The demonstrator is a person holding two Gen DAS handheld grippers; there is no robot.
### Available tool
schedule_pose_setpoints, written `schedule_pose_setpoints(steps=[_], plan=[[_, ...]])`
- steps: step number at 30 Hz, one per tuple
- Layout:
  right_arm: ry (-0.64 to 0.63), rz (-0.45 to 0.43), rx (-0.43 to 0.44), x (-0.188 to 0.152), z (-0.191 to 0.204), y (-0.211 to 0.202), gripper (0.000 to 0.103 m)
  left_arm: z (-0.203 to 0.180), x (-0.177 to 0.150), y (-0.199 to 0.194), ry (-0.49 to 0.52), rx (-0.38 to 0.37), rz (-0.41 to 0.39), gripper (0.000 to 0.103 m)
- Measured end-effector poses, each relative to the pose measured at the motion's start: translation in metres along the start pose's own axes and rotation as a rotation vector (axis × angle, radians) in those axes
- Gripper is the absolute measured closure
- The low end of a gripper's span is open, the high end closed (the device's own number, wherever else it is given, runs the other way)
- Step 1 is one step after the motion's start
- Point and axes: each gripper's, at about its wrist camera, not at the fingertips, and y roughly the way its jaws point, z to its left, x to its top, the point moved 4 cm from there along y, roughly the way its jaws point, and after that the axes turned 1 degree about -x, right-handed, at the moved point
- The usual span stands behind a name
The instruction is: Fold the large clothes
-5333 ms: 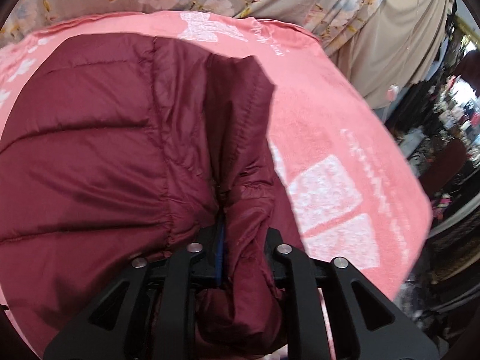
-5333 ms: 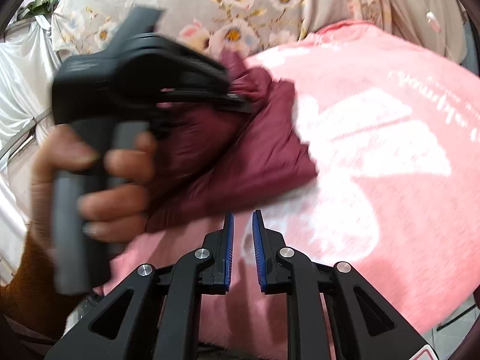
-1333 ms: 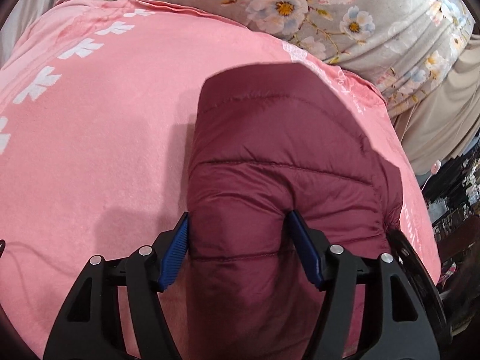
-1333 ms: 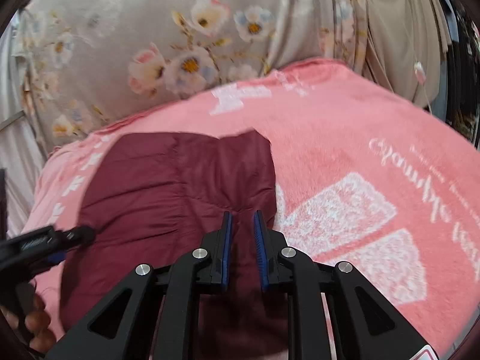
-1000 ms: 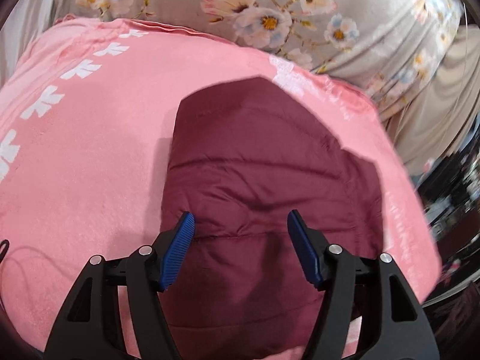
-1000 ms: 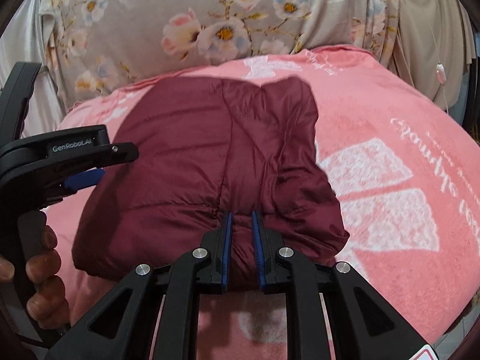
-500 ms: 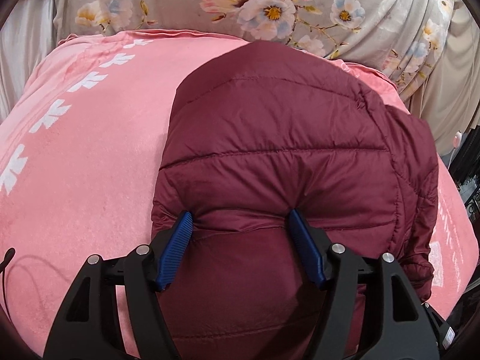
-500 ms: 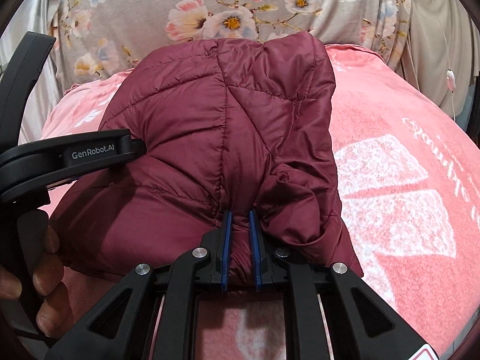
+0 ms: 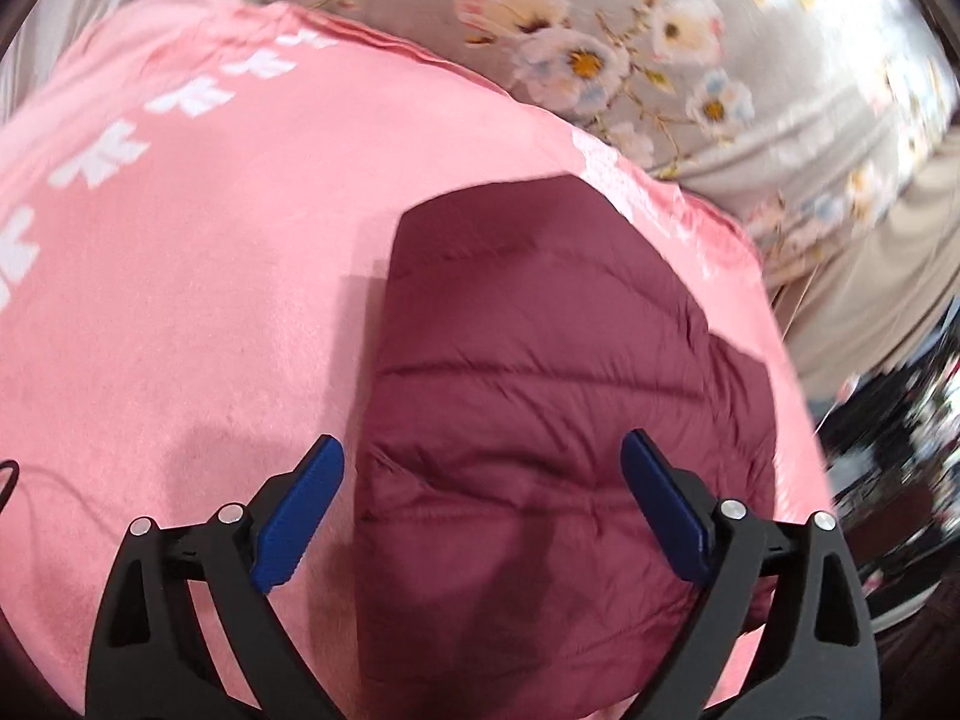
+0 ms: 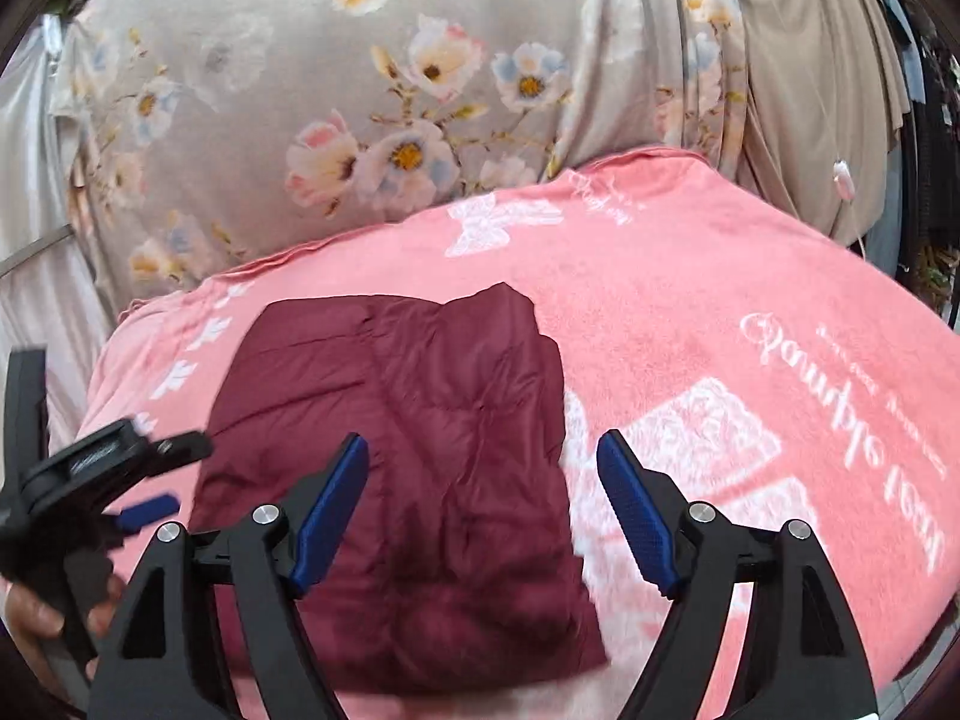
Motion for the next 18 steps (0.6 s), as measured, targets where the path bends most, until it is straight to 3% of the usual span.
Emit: schedule_pose_setpoints(steps=[6, 10, 14, 18], plan=[[0.196, 0.202, 0.093, -0.016, -0.022, 0.062, 0.026, 0.017, -0.001, 0.038, -0.120, -0.092, 0.148, 0.010], [0.265, 0.238, 0.144, -0.031, -0.024, 0.077, 0.024, 0.021, -0.007, 0.052, -0.171, -0.138, 0.188, 0.006], [0.311, 0.254, 0.209, -0.039, -0.027, 0.086, 0.026, 0.017, -0.012, 0.055, -0.160, -0.166, 0.192, 0.005], [0.317, 0.253, 0.248, -0.038, -0.025, 0.087, 0.041, 0.008, -0.012, 0.055, -0.118, -0.154, 0.193, 0.008]])
